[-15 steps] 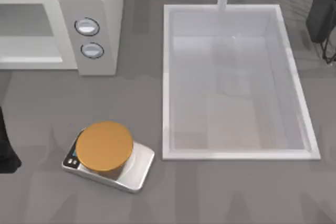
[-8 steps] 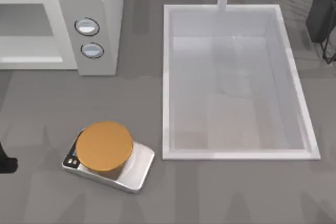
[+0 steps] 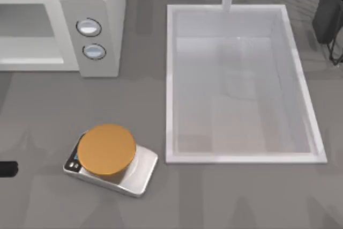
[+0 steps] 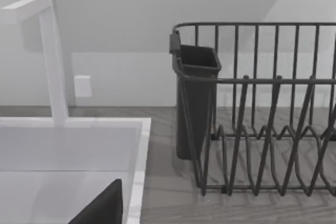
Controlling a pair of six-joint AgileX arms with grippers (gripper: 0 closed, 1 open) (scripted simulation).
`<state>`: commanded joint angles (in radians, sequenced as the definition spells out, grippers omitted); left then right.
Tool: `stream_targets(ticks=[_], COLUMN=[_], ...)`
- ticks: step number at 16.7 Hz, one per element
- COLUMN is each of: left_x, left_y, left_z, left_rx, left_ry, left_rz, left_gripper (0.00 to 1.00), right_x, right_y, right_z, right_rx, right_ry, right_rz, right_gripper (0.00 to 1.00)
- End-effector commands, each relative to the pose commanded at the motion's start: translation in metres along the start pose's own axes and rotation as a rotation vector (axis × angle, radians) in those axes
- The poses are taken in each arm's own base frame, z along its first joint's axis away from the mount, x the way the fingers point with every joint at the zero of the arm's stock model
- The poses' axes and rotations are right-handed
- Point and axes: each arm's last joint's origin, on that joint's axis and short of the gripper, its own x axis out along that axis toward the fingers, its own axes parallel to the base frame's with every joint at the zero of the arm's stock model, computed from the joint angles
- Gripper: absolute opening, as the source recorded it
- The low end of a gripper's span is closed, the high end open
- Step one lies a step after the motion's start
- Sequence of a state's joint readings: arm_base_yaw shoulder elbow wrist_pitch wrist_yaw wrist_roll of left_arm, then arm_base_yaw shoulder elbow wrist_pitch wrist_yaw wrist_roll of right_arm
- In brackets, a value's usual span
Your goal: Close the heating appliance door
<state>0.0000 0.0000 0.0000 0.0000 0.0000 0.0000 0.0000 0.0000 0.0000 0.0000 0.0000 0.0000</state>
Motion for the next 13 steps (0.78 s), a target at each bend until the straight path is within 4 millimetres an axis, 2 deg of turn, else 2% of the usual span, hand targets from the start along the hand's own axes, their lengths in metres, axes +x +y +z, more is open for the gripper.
stream_targets(ticks=[9,13], left_x=[-0.0002,-0.0078], left_y=[-0.0002,-0.0044], left_z=[0.0001,0.0017], left_rx=[0.000,0.000], left_ry=[-0.001,-0.004], left_rz=[0.000,0.000], left_gripper=[0.00,0.00], right_x=[0.0000,0.0000], right_y=[0.0000,0.0000], right_z=[0.0000,0.0000], right_rx=[0.000,0.000], right_ry=[0.000,0.000], right_rz=[0.000,0.000], right_gripper=[1.00,1.00])
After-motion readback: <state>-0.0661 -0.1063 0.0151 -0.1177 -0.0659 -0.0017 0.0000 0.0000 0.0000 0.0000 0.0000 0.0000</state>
